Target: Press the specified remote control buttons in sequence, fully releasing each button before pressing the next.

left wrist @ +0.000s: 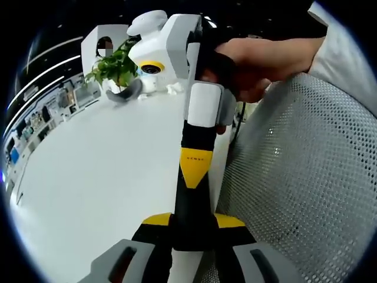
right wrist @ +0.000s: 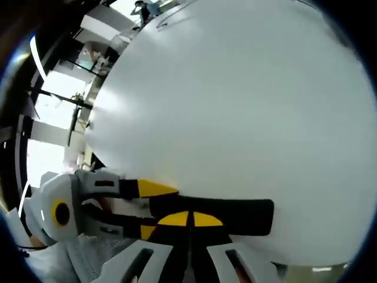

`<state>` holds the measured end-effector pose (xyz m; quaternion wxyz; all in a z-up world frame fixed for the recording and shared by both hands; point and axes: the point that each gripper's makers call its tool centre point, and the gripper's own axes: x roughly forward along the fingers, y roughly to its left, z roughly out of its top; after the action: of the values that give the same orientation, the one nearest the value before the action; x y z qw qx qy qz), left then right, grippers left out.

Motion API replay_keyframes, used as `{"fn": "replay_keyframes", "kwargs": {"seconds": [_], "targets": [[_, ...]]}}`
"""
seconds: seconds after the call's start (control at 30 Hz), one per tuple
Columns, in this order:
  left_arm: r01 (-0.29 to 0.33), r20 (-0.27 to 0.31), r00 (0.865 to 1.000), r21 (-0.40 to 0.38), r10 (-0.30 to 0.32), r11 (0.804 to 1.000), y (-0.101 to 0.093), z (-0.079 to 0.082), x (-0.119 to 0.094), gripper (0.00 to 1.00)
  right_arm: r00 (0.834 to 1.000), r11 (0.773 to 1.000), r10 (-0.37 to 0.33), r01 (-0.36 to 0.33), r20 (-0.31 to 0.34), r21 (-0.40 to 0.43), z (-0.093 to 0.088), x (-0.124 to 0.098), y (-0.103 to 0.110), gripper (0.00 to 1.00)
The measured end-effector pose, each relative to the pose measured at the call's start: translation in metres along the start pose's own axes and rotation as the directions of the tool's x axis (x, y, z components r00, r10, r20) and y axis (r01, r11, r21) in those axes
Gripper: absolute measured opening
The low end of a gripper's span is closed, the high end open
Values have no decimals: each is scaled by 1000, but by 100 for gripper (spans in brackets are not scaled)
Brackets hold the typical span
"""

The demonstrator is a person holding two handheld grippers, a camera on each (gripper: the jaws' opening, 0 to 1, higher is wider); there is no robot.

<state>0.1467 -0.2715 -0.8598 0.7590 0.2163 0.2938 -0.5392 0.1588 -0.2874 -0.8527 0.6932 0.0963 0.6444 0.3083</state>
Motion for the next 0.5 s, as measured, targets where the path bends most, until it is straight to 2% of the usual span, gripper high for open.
{"fn": "replay_keyframes", "kwargs": {"seconds": [0.37, 0.5], "targets": [[2, 5, 1000, 0, -2, 1000, 0, 0, 0, 25, 1000, 997, -24, 24, -6, -68, 0, -1, 2, 0], [2, 6, 1000, 0, -2, 1000, -1, 0, 0, 25, 999, 996, 31, -29, 15, -80, 4, 0, 12, 0]]}}
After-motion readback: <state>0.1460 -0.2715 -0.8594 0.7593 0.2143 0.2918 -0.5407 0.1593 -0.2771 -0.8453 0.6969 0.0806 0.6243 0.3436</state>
